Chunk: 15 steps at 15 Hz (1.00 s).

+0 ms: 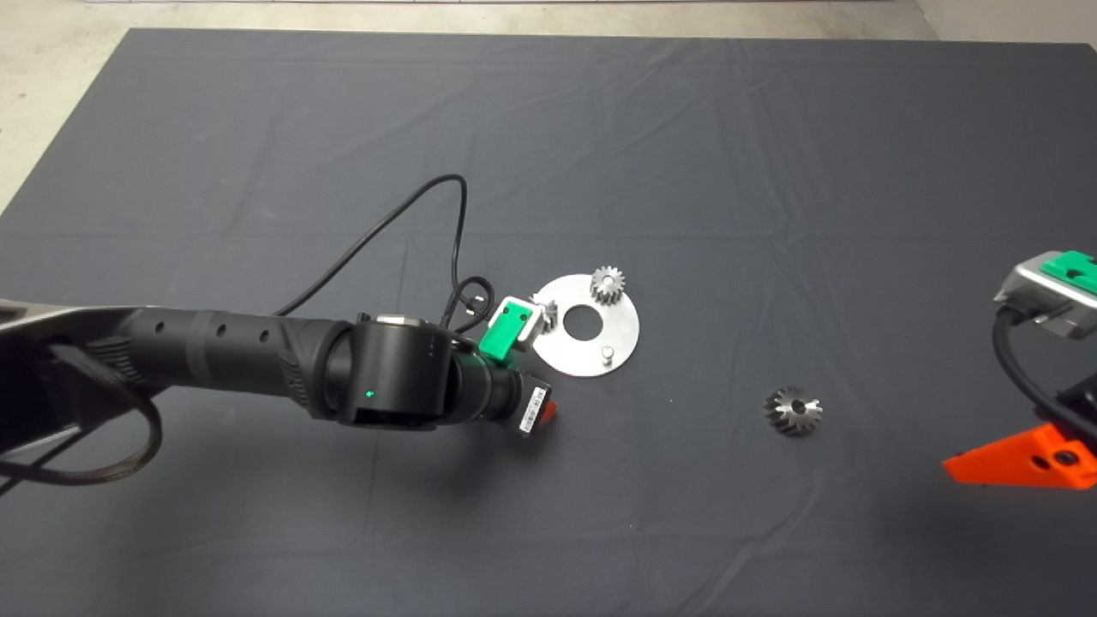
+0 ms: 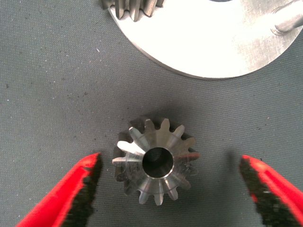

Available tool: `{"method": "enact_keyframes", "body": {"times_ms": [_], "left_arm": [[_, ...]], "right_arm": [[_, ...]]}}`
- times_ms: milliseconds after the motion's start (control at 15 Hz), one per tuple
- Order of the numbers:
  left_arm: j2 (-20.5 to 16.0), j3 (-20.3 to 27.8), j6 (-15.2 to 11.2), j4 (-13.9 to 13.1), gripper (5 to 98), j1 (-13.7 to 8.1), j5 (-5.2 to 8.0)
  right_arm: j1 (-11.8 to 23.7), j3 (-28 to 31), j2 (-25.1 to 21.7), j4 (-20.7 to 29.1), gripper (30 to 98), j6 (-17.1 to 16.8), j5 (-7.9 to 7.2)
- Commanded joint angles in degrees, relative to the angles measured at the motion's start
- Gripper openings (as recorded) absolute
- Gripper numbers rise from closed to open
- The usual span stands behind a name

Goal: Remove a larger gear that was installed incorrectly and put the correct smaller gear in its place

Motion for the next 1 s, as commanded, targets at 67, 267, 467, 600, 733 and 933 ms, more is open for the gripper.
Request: {"method": "enact_keyframes", "body": {"times_ms": [67,267,467,600,733,933], "left_arm": [[0.54,0.63,0.26,3.12,69.8,-0.69,2.58],[0.54,0.63,1.12,3.33,65.1,-0.61,2.76],[0.59,0.63,2.6,3.29,64.9,-0.61,3.31],[0.62,1.25,2.6,3.29,64.9,-0.61,3.99],[0.62,1.43,2.68,3.3,64.9,-0.53,4.08],[0.54,1.34,3.12,3.38,64.9,-0.52,4.08]], "right_arm": [[1.16,0.32,-0.1,1.92,96.9,0.38,0.23],[1.16,0.32,-0.1,1.92,96.9,0.38,0.23],[1.16,0.32,-0.1,1.92,97.0,0.38,0.23],[1.16,0.32,-0.19,1.92,96.9,0.38,0.23],[1.16,0.32,-0.28,1.92,96.9,0.38,0.23],[1.16,0.32,-0.28,1.83,96.9,0.38,0.23]]}}
